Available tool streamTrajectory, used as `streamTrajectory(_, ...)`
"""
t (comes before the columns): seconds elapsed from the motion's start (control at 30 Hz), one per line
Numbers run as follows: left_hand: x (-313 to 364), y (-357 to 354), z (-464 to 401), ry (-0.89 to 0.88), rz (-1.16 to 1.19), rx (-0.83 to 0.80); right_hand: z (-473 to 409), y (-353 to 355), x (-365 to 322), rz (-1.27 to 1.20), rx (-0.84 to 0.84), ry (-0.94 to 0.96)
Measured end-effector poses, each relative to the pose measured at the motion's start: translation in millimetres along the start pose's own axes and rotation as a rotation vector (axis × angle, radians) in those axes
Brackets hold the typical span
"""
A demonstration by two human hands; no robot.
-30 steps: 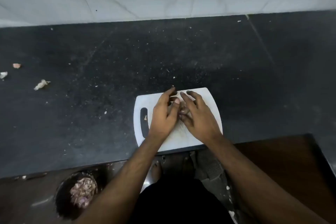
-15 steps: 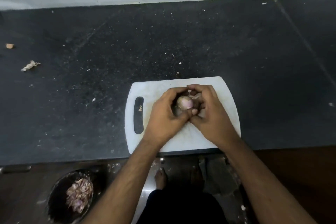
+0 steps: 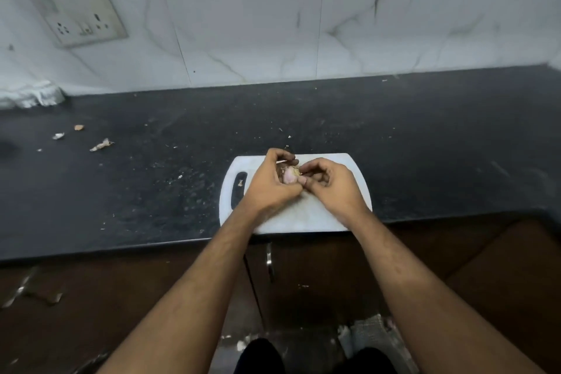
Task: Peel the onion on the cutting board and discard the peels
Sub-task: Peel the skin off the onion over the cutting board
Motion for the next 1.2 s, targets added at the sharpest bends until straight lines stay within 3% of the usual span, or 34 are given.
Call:
streamTrajectory(0.23,7.5,-2.1,7.9,-0.031,-0.489,0.085,-0.5,7.3,2.6,0.105,0.07,-0.006)
streamTrajectory(0.37,-1.5,11.1,12.9,-0.026,-0.32,0.101,-5.3,-1.1,-1.3,0.157,0.016,0.035)
streamTrajectory(0.57,-5.5,9.5,4.9,-0.067,-0.216,0.049,-8.4,4.2,2.6,0.2,0.088,0.022)
streamTrajectory(1.0,-11.7,11.6,0.9,-0.049,-0.148,0.057,-6.4,3.3,-2.6,0.171,0.083,0.047)
streamTrajectory(1.2,-13.9,12.3,0.6,-0.047,-0.107,0.049,-4.4,-2.9,-10.4,0.379,0.084,0.132)
Point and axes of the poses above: each hand's wrist, its own z-axis away from the middle knuckle, its own y-axis out of the back of the hand, x = y × z, the point moved 8 cm from there along -z, towards the middle knuckle, and after that the axes turned 8 degrees about -x, right-handed, at the moved point
